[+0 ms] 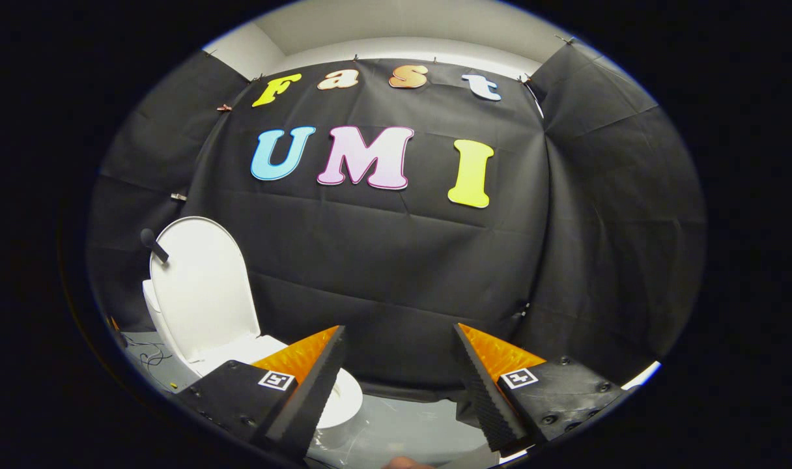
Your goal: Open the toilet lid.
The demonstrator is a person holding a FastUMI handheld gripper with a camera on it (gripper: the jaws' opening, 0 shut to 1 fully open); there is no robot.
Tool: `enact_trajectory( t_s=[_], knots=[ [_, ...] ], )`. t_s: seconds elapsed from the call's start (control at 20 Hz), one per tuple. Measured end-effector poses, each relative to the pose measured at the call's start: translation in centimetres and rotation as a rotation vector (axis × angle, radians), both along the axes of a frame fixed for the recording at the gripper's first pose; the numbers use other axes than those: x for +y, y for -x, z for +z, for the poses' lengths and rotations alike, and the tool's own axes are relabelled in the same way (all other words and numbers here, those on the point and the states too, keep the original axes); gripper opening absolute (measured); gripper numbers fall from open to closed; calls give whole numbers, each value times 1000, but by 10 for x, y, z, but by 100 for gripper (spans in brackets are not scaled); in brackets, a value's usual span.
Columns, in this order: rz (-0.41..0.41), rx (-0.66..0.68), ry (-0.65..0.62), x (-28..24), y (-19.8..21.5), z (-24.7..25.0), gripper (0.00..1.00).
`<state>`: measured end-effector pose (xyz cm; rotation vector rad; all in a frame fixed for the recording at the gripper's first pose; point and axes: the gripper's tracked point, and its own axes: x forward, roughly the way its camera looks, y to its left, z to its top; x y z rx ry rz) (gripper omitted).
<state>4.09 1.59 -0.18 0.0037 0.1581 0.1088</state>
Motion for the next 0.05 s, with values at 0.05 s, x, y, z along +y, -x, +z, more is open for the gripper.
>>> enact_trajectory(
  t_s=[0.05],
  knots=[
    [-1, -1, 1, -1, 0, 0, 99]
  ],
)
